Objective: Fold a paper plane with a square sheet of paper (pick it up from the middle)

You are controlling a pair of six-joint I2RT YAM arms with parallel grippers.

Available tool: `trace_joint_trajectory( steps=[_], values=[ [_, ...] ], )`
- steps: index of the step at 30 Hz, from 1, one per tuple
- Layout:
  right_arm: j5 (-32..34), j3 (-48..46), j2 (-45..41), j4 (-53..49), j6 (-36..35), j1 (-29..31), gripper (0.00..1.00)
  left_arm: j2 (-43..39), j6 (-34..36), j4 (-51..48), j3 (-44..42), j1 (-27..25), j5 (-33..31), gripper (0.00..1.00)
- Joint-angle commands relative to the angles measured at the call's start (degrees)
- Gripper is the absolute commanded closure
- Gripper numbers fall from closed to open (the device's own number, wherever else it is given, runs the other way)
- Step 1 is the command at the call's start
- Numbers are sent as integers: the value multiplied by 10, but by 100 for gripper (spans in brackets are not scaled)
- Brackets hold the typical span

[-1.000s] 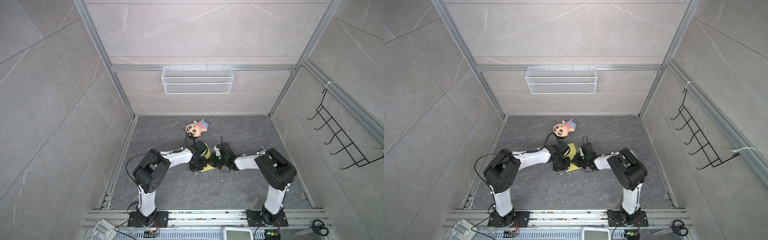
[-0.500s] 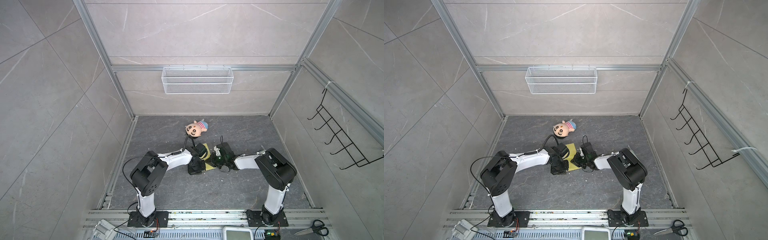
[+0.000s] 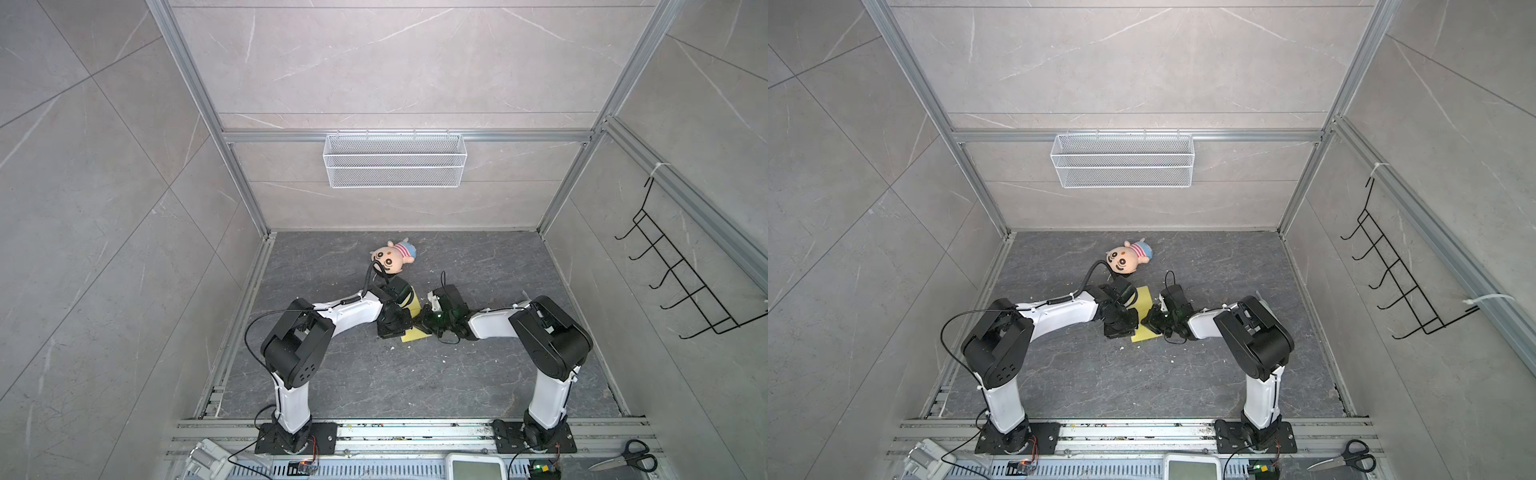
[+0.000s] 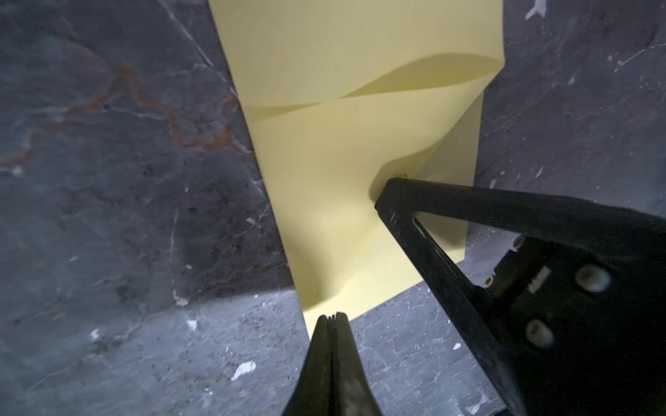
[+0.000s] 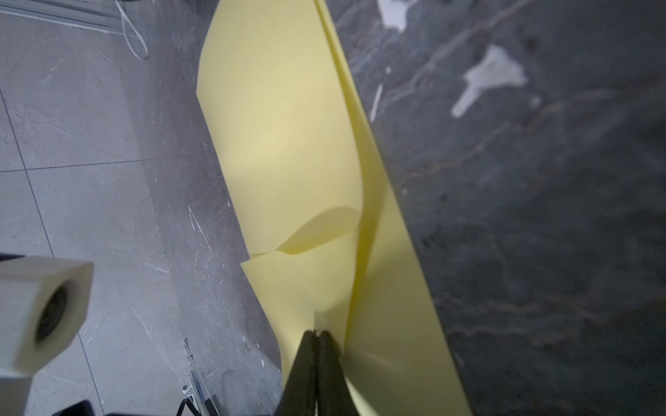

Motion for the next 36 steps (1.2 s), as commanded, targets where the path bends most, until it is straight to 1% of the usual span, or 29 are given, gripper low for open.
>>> trace_joint_trajectory(
  steps=[1,4,6,8,14,18,25,36],
  values=[
    [35,-10,37,-54,0,-5,92,14,11,8,19,3,8,100],
    [24,-7,32,-49,-2,-5,92,23,12,-2,18,2,4,100],
    [11,-6,25,-40,-30,-7,92,28,13,-15,14,3,-6,100],
    [-16,-4,19,-23,-54,-11,92,28,12,-22,5,3,-13,100],
    [-132,17,-8,-14,-178,-26,92,27,13,-32,-18,3,-13,100],
    [-173,32,-7,-37,-211,-26,92,27,16,-34,-19,3,-14,100],
    [-169,43,21,-61,-219,-26,92,26,18,-35,-16,3,-16,100],
    [-193,67,58,-93,-251,-24,92,29,15,-37,-20,3,-16,100]
  ],
)
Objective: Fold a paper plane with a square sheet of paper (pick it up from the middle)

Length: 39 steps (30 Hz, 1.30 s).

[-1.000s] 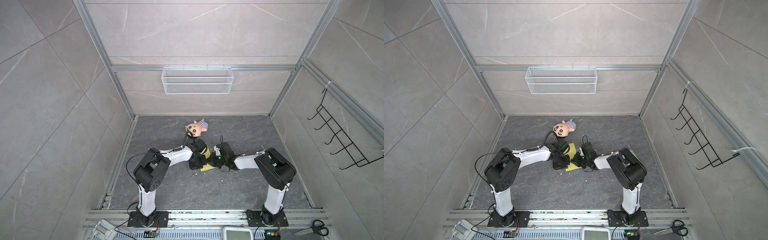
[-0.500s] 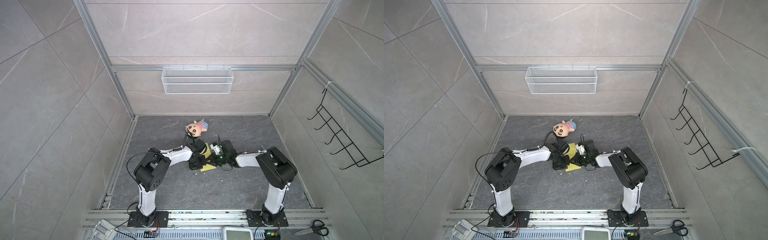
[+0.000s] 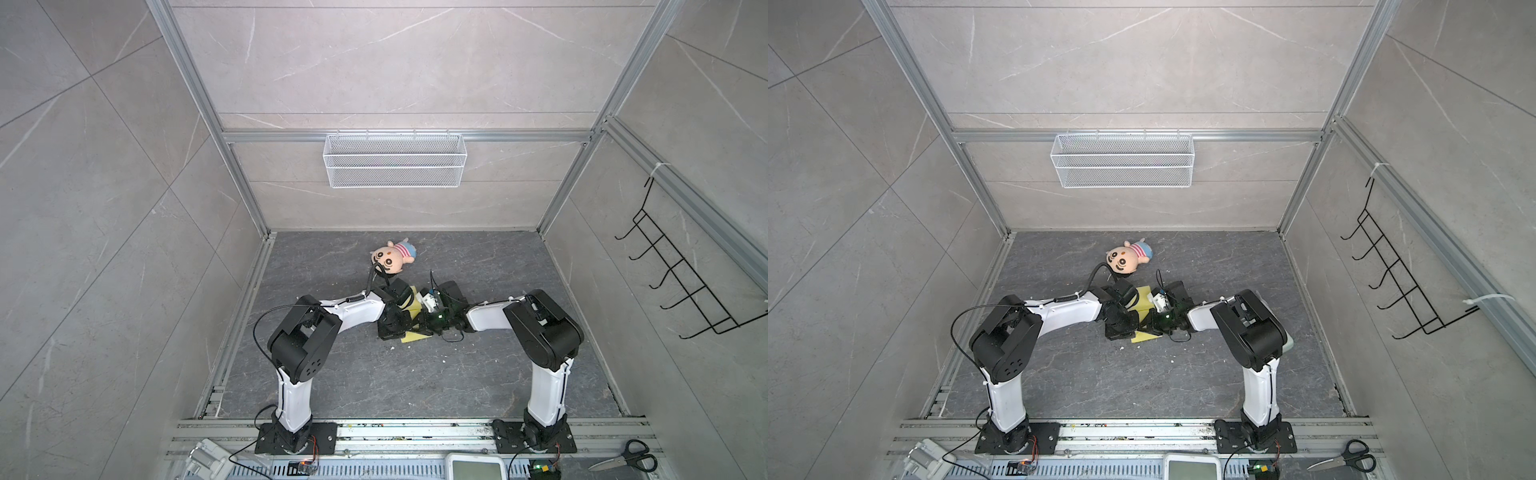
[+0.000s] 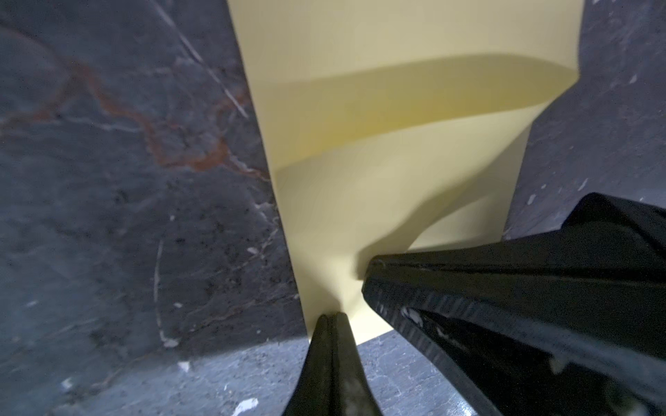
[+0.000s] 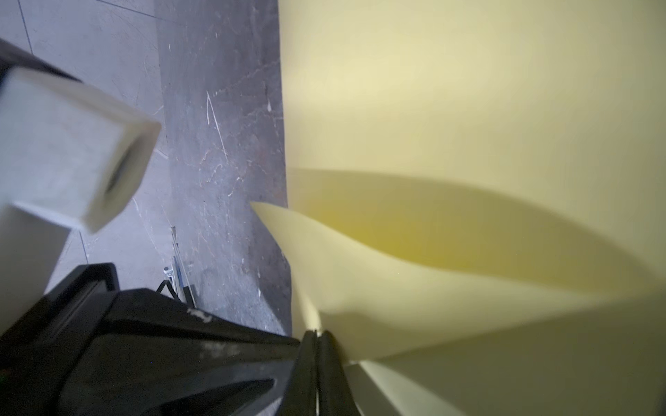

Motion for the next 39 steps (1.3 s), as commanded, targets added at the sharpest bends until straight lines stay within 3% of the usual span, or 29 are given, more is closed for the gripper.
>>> trace_joint_trajectory(
  steps=[1,8,23,32,39],
  values=[
    [-7,19,16,-37,-30,2,92,4,11,-43,-20,1,-14,100],
    [29,35,33,-74,-51,-41,93,-2,16,-60,-39,1,-20,100],
    [36,97,86,-67,-49,-133,92,-1,13,-49,-56,1,-6,100],
    [-8,65,-14,-46,-58,-121,92,-2,15,-50,-49,1,-9,100],
    [-10,23,-16,-70,-77,-60,92,0,15,-52,-46,1,-16,100]
  ],
)
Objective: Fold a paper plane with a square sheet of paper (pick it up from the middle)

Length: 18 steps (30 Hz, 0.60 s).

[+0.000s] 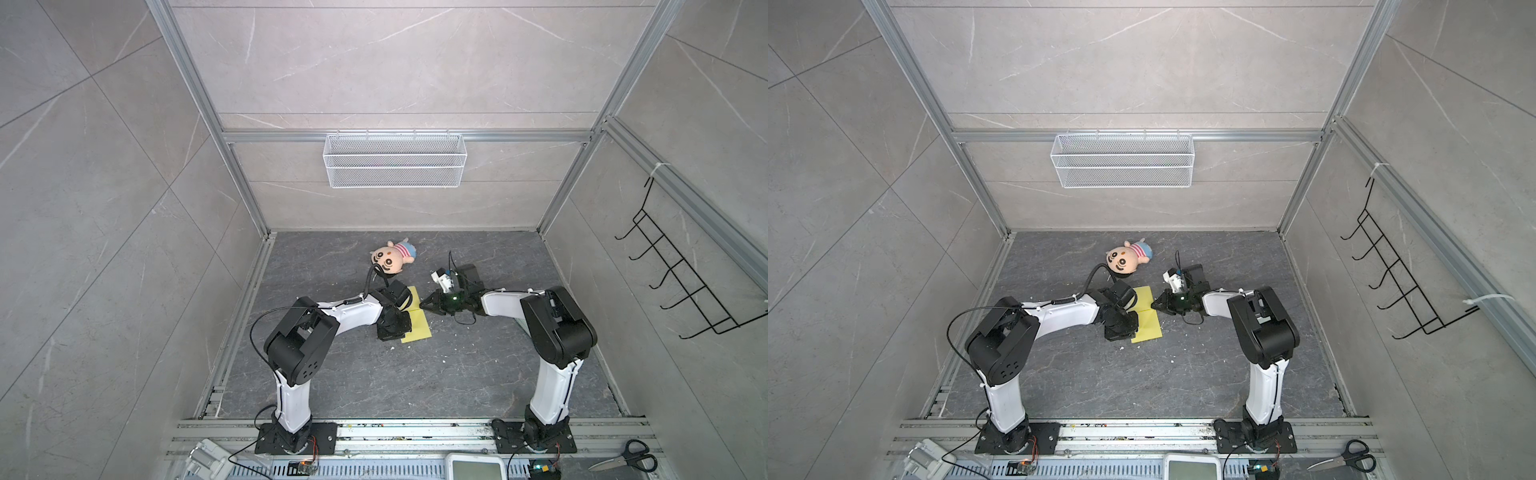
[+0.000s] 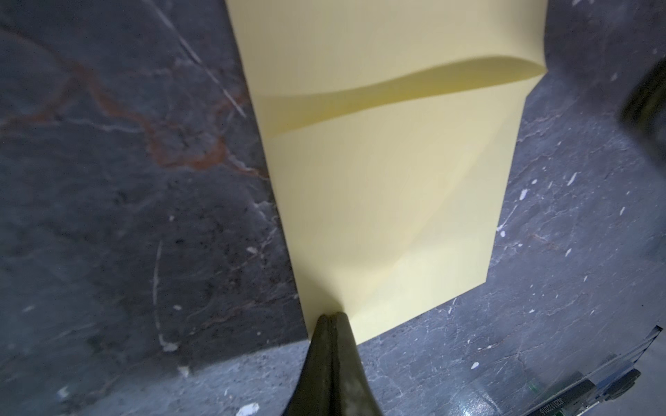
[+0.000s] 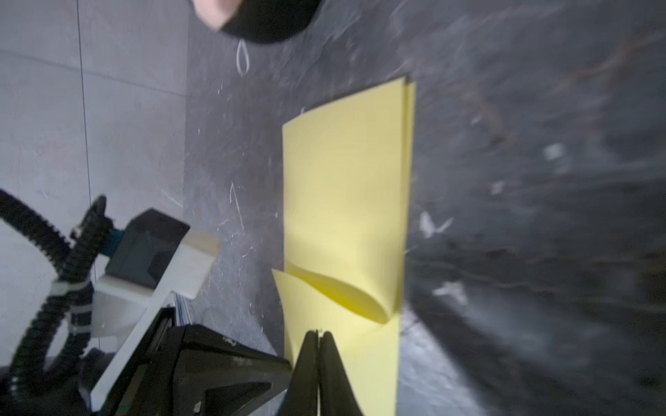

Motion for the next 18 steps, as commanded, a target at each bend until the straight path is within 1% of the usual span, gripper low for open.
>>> trace_joint_trajectory(
  steps=[1,5,8,14,18],
  values=[
    [-3,-24,6,-23,-20,25,92,15,11,-78,-17,1,-18,100],
    [-15,-13,21,-41,-34,45,93,16,11,-79,-15,1,-18,100],
    [-20,-2,31,-58,-43,49,93,17,11,-80,-13,0,-18,100],
    [11,18,50,-97,-59,45,93,15,11,-82,-16,1,-19,100],
    [33,27,59,-108,-50,30,93,14,11,-85,-17,1,-20,100]
  ],
)
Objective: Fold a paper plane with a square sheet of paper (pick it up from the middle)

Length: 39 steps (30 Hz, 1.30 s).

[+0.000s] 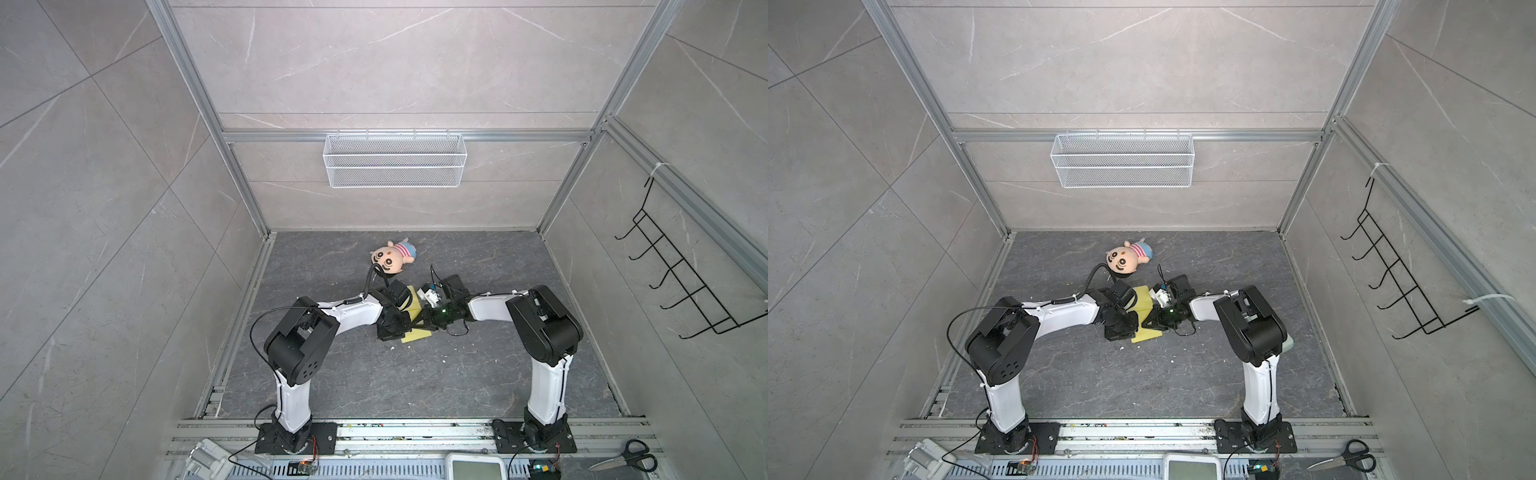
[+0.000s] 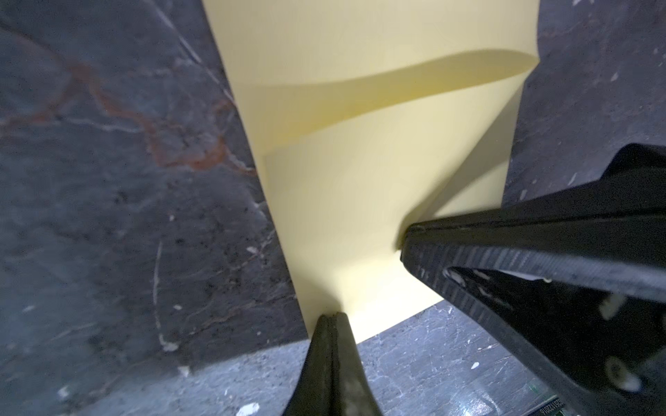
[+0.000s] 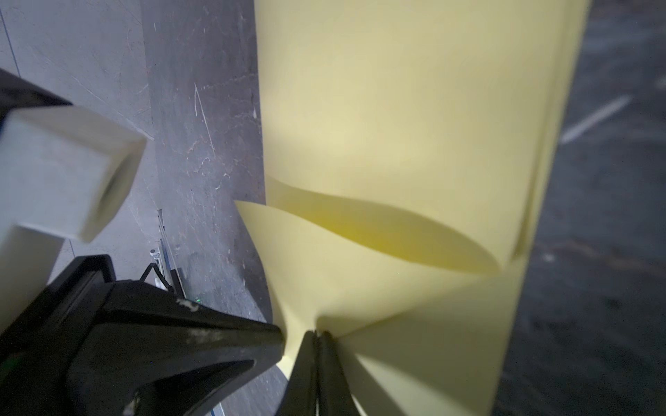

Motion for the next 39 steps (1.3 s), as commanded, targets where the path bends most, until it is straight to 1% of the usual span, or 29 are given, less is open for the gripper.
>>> trace_joint_trajectory(
  steps=[1,6,11,17,19,23,27,30,39],
  values=[
    [52,14,24,-36,-8,-18,93,13,11,-85,-16,0,-20,100],
    [75,32,28,-60,-6,-39,93,14,11,-88,-16,1,-21,100],
    [97,56,33,-91,2,-45,92,14,11,-89,-17,0,-21,100],
    [121,63,15,-103,22,-51,91,13,11,-90,-17,0,-22,100],
    [110,59,4,-94,23,-50,91,13,11,-90,-16,0,-22,100],
    [51,32,-36,-47,-1,-35,92,14,11,-89,-15,0,-22,100],
    [21,39,-30,-58,-21,-11,92,16,12,-89,-14,0,-20,100],
    [22,48,-10,-60,-14,-7,92,15,12,-89,-15,1,-21,100],
    [59,75,23,-86,-7,-12,93,15,10,-86,-17,0,-21,100]
  ],
)
